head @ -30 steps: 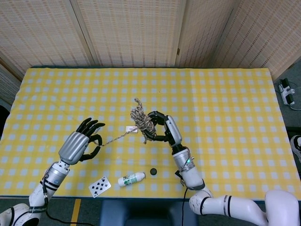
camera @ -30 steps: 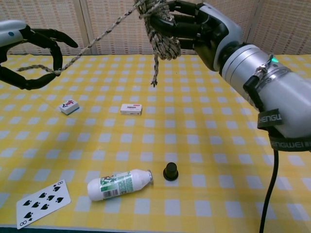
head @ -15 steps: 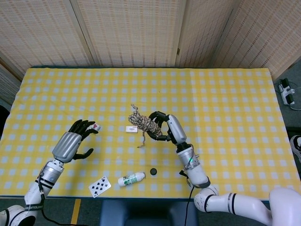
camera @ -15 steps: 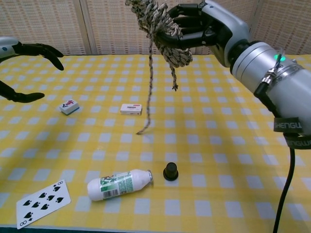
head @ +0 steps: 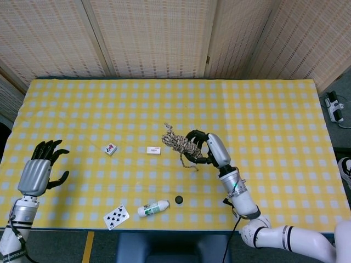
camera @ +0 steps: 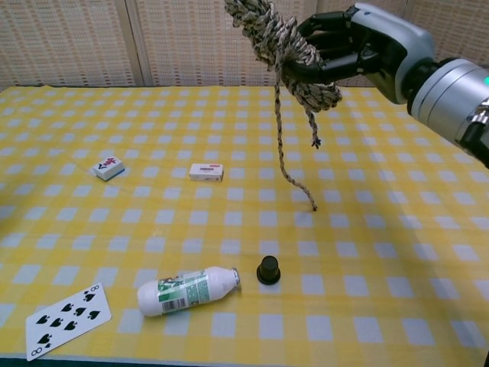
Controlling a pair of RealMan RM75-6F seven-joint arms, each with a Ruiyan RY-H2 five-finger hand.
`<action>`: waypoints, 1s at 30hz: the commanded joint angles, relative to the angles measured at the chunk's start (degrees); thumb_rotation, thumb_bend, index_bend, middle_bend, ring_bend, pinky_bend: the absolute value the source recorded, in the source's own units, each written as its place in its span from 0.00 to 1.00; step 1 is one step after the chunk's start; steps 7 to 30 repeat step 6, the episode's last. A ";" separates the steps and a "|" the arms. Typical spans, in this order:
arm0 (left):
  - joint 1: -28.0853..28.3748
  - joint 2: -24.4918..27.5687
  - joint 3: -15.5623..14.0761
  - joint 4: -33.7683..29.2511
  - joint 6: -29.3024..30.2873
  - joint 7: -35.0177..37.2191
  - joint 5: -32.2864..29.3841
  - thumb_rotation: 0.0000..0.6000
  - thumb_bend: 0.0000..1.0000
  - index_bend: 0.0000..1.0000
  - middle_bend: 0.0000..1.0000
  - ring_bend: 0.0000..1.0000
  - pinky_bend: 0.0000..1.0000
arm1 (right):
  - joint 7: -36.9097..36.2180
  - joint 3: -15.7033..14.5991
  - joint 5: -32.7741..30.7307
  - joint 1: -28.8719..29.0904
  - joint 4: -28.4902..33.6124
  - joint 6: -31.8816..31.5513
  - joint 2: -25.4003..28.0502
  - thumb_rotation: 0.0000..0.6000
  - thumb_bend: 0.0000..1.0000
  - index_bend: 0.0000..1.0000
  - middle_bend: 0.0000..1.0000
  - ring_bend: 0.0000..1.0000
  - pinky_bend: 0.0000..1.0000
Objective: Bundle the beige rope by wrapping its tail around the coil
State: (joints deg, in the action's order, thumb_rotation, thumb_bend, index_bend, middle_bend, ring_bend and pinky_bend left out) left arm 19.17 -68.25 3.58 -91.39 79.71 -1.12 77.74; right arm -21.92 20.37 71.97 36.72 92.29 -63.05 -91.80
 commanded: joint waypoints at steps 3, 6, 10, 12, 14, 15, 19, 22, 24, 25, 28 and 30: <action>-3.65 -0.02 -1.09 2.90 3.20 1.93 0.66 1.00 0.36 0.32 0.13 0.08 0.00 | -0.08 0.11 -0.47 -0.36 1.05 0.25 1.11 1.00 0.55 0.82 0.68 0.76 0.63; -5.49 -0.10 -1.76 3.95 4.99 2.27 1.53 1.00 0.36 0.33 0.13 0.08 0.00 | -0.34 0.02 -0.67 -0.46 1.17 0.41 1.41 1.00 0.55 0.82 0.68 0.76 0.63; -5.49 -0.10 -1.76 3.95 4.99 2.27 1.53 1.00 0.36 0.33 0.13 0.08 0.00 | -0.34 0.02 -0.67 -0.46 1.17 0.41 1.41 1.00 0.55 0.82 0.68 0.76 0.63; -5.49 -0.10 -1.76 3.95 4.99 2.27 1.53 1.00 0.36 0.33 0.13 0.08 0.00 | -0.34 0.02 -0.67 -0.46 1.17 0.41 1.41 1.00 0.55 0.82 0.68 0.76 0.63; -5.49 -0.10 -1.76 3.95 4.99 2.27 1.53 1.00 0.36 0.33 0.13 0.08 0.00 | -0.34 0.02 -0.67 -0.46 1.17 0.41 1.41 1.00 0.55 0.82 0.68 0.76 0.63; -5.49 -0.10 -1.76 3.95 4.99 2.27 1.53 1.00 0.36 0.33 0.13 0.08 0.00 | -0.34 0.02 -0.67 -0.46 1.17 0.41 1.41 1.00 0.55 0.82 0.68 0.76 0.63; -5.49 -0.10 -1.76 3.95 4.99 2.27 1.53 1.00 0.36 0.33 0.13 0.08 0.00 | -0.34 0.02 -0.67 -0.46 1.17 0.41 1.41 1.00 0.55 0.82 0.68 0.76 0.63; -5.49 -0.10 -1.76 3.95 4.99 2.27 1.53 1.00 0.36 0.33 0.13 0.08 0.00 | -0.34 0.02 -0.67 -0.46 1.17 0.41 1.41 1.00 0.55 0.82 0.68 0.76 0.63; -5.49 -0.10 -1.76 3.95 4.99 2.27 1.53 1.00 0.36 0.33 0.13 0.08 0.00 | -0.34 0.02 -0.67 -0.46 1.17 0.41 1.41 1.00 0.55 0.82 0.68 0.76 0.63; -5.49 -0.10 -1.76 3.95 4.99 2.27 1.53 1.00 0.36 0.33 0.13 0.08 0.00 | -0.34 0.02 -0.67 -0.46 1.17 0.41 1.41 1.00 0.55 0.82 0.68 0.76 0.63; -5.49 -0.10 -1.76 3.95 4.99 2.27 1.53 1.00 0.36 0.33 0.13 0.08 0.00 | -0.34 0.02 -0.67 -0.46 1.17 0.41 1.41 1.00 0.55 0.82 0.68 0.76 0.63; -5.49 -0.10 -1.76 3.95 4.99 2.27 1.53 1.00 0.36 0.33 0.13 0.08 0.00 | -0.34 0.02 -0.67 -0.46 1.17 0.41 1.41 1.00 0.55 0.82 0.68 0.76 0.63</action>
